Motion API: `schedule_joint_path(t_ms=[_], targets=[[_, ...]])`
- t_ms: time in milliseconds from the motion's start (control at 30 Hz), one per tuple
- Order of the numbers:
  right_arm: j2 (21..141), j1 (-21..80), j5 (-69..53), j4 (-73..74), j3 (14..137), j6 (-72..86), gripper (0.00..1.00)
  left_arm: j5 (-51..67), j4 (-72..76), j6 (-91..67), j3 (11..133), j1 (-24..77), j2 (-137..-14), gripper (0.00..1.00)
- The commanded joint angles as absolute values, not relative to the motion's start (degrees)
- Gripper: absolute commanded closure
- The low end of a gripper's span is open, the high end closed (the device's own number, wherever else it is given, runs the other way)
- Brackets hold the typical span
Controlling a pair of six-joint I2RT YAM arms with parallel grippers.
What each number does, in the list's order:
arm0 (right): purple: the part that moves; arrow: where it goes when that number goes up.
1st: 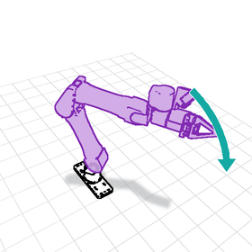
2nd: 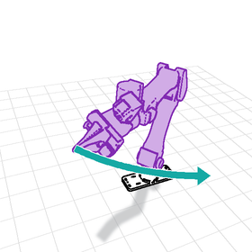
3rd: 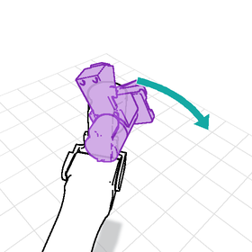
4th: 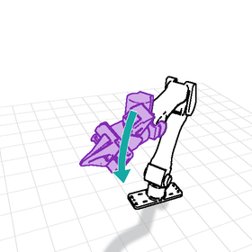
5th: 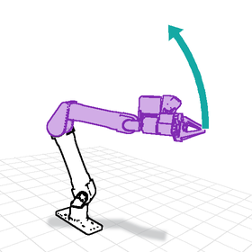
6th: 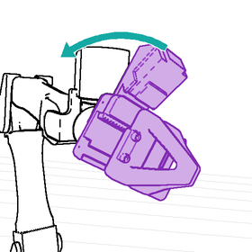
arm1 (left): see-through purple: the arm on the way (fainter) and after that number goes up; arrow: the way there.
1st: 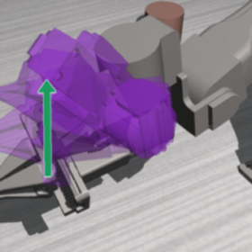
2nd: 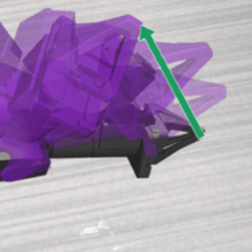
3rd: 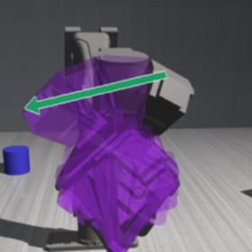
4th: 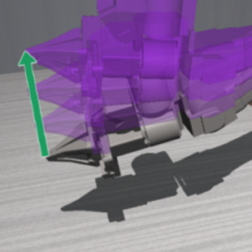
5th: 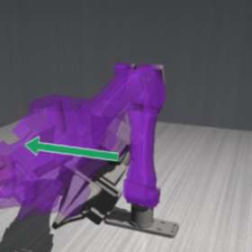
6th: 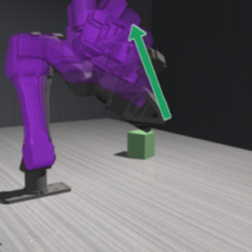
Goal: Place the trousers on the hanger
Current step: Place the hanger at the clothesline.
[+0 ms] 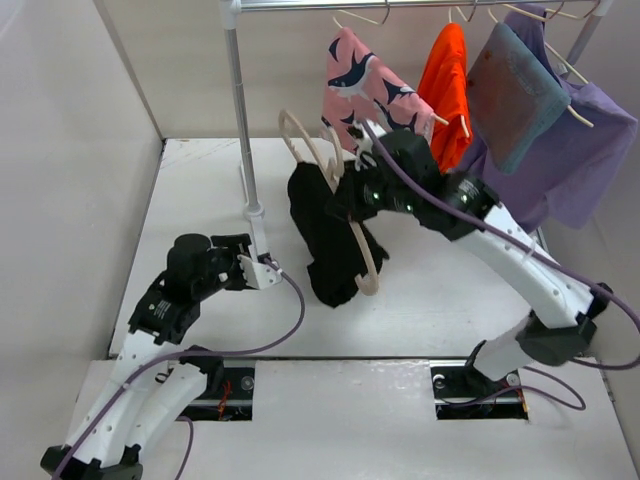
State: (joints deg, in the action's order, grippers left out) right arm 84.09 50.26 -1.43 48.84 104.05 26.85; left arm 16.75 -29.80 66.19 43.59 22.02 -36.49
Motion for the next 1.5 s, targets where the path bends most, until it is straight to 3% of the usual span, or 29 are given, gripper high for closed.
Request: schedule_joint_path(t_ms=[0, 100, 267, 433, 667, 1200, 1333, 1467], targets=[[91.28, 50.19, 1.66, 52.37, 120.72, 22.42, 1.00, 18.29, -28.66, 58.20, 46.93, 21.88, -34.02, 0.43], [97.45, 50.19, 4.12, 56.68, 136.07, 21.36, 1.00, 17.75, -28.65, 55.03, 47.46, 21.88, -34.01, 0.43], [107.13, 50.19, 7.82, 55.12, 151.07, 18.55, 1.00, 16.70, -28.65, 52.30, 47.99, 21.88, -33.49, 0.43], [105.74, 45.71, 8.35, 35.39, 144.60, 18.54, 1.00, 16.18, -28.65, 50.63, 47.37, 21.88, -32.96, 0.43], [110.12, 43.25, 8.96, 22.62, 147.57, 18.02, 1.00, 15.64, -28.65, 49.57, 45.80, 21.88, -31.90, 0.43], [122.17, 40.17, 6.94, 4.31, 156.01, 18.54, 1.00, 15.03, -24.35, 46.67, 41.31, 21.88, -29.62, 0.44], [122.17, 40.17, 6.33, 3.08, 154.43, 19.07, 1.00, 16.25, -21.46, 43.35, 40.69, 21.88, -30.15, 0.44], [116.73, 40.17, 6.50, 4.92, 145.13, 21.70, 1.00, 22.83, -13.81, 30.62, 48.76, 21.88, -35.49, 0.38]])
